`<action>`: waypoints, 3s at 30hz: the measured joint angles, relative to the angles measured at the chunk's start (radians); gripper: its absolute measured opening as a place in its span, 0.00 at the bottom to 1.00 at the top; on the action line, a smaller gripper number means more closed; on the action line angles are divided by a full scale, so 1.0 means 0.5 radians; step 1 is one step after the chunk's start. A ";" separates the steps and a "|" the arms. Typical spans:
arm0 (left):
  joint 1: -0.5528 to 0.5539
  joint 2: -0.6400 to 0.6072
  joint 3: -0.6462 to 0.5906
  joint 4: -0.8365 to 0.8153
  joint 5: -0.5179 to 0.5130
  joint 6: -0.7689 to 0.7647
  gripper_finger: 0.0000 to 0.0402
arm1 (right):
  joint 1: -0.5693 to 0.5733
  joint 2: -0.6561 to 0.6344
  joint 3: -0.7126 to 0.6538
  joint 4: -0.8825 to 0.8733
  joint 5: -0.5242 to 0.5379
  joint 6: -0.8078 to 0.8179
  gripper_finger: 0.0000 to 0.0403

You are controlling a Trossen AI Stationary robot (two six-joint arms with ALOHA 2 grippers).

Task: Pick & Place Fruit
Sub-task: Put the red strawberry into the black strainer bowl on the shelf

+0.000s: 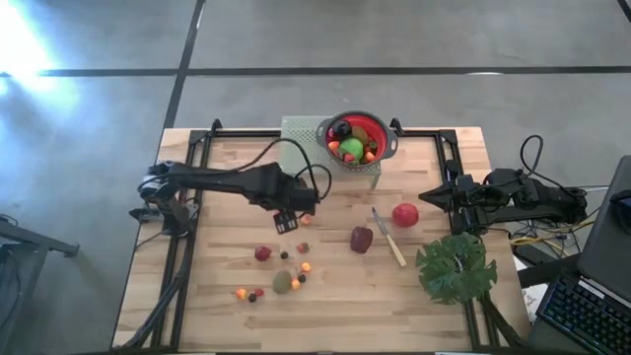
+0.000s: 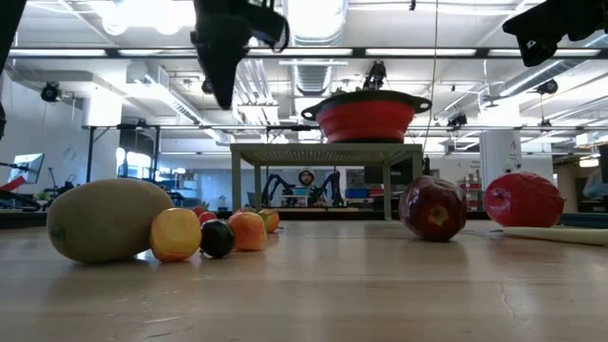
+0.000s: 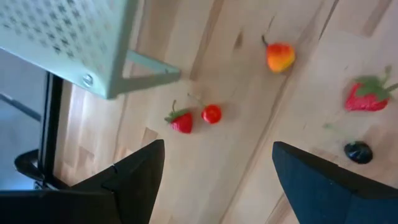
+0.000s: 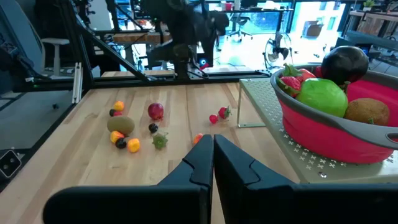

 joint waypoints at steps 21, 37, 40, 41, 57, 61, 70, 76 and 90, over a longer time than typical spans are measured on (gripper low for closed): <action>-0.065 -0.767 -1.210 0.961 -0.053 -0.234 0.75 | 0.000 0.000 0.000 -0.001 0.000 0.000 0.02; 0.143 -1.025 -1.841 1.667 -0.159 -0.379 0.75 | 0.000 0.000 0.000 0.000 0.000 -0.001 0.02; 0.208 -1.025 -1.911 1.819 -0.158 -0.312 0.75 | 0.000 0.000 -0.001 -0.001 0.000 0.000 0.02; 0.231 -1.025 -1.936 1.871 -0.157 -0.287 0.75 | 0.000 -0.001 0.000 0.000 0.000 0.000 0.02; 0.396 -1.022 -2.170 2.242 -0.142 -0.435 0.74 | -0.001 0.000 0.000 -0.001 0.000 0.000 0.02; 0.396 -0.994 -2.218 2.312 -0.144 -0.473 0.74 | 0.000 -0.001 -0.001 0.000 0.000 0.000 0.02; 0.396 -0.820 -2.250 2.479 -0.151 -0.485 0.74 | 0.000 -0.001 0.000 -0.001 0.000 -0.001 0.02; 0.396 -0.647 -2.250 2.559 -0.151 -0.476 0.74 | -0.001 -0.001 0.000 0.000 0.000 0.000 0.02; 0.397 -0.514 -2.248 2.684 -0.179 -0.413 0.74 | 0.000 0.000 0.000 0.000 0.000 0.000 0.02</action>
